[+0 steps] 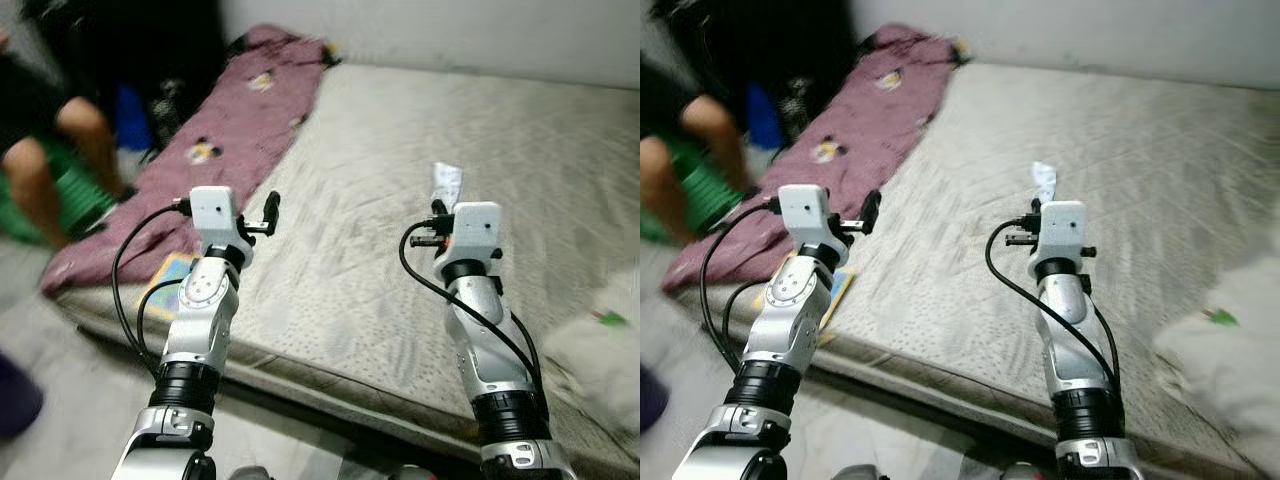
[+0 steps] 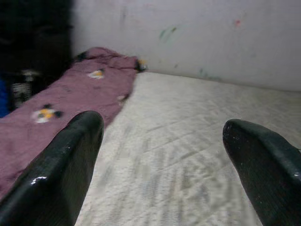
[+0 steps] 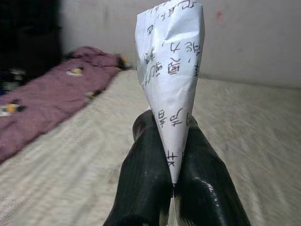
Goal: Clean up the room
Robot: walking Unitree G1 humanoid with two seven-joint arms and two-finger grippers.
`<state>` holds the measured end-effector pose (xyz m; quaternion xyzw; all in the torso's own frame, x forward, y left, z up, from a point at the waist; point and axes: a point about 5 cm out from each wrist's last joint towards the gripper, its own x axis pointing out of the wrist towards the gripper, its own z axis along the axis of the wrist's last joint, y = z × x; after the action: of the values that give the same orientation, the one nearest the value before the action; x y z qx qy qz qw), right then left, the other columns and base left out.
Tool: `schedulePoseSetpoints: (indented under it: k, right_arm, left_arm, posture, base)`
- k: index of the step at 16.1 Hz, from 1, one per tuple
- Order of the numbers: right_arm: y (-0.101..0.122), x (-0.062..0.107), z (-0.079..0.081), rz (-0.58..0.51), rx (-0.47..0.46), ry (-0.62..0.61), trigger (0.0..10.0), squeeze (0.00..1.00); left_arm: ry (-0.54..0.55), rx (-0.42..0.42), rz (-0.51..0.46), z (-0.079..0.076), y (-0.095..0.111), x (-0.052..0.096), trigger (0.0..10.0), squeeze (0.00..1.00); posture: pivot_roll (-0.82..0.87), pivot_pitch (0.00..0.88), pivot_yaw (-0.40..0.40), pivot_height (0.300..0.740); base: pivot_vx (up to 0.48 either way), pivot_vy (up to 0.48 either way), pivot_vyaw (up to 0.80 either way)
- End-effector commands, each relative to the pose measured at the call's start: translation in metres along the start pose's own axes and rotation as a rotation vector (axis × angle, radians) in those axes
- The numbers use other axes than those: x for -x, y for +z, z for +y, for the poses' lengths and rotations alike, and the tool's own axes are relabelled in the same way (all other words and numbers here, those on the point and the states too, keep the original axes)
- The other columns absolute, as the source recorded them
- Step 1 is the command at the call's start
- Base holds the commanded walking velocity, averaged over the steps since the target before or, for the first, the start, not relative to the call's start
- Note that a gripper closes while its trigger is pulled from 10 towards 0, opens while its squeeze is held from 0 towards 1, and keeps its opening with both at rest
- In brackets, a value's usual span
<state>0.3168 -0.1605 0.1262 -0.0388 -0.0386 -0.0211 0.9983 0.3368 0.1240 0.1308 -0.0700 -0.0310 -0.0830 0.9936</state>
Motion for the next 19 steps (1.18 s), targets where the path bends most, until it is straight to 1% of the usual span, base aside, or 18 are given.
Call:
schedulePoseSetpoints:
  k: [1, 7, 14, 19]
  right_arm:
    - [0.0014, -0.0026, 0.0008, 0.002, -0.008, -0.001, 10.0, 0.0]
    - [0.0015, -0.0037, 0.0009, 0.001, -0.007, 0.007, 10.0, 0.0]
    - [0.001, -0.004, 0.0016, 0.004, -0.014, 0.019, 10.0, 0.0]
    - [0.0009, -0.0035, 0.0037, -0.001, -0.019, 0.04, 10.0, 0.0]
  left_arm:
    - [-0.008, 0.006, 0.006, -0.0006, 0.0002, -0.0012, 10.0, 0.0]
    - [-0.006, 0.021, 0.006, -0.0013, -0.0002, -0.0021, 10.0, 0.0]
    - [-0.001, 0.027, 0.007, -0.0011, -0.0006, -0.0021, 10.0, 0.0]
    - [0.0, 0.03, 0.01, -0.0014, -0.001, -0.002, 10.0, 0.0]
  posture:
    - [-0.08, 0.0, 0.08, 0.74]
    - [-0.08, 0.0, 0.077, 0.74]
    - [-0.08, 0.0, 0.073, 0.74]
    - [-0.08, 0.0, 0.072, 0.74]
  base:
    - [0.0, 0.0, -0.79]
    - [0.0, 0.0, -0.8]
    - [0.0, 0.259, -0.8]
    - [0.0, 0.304, 0.0]
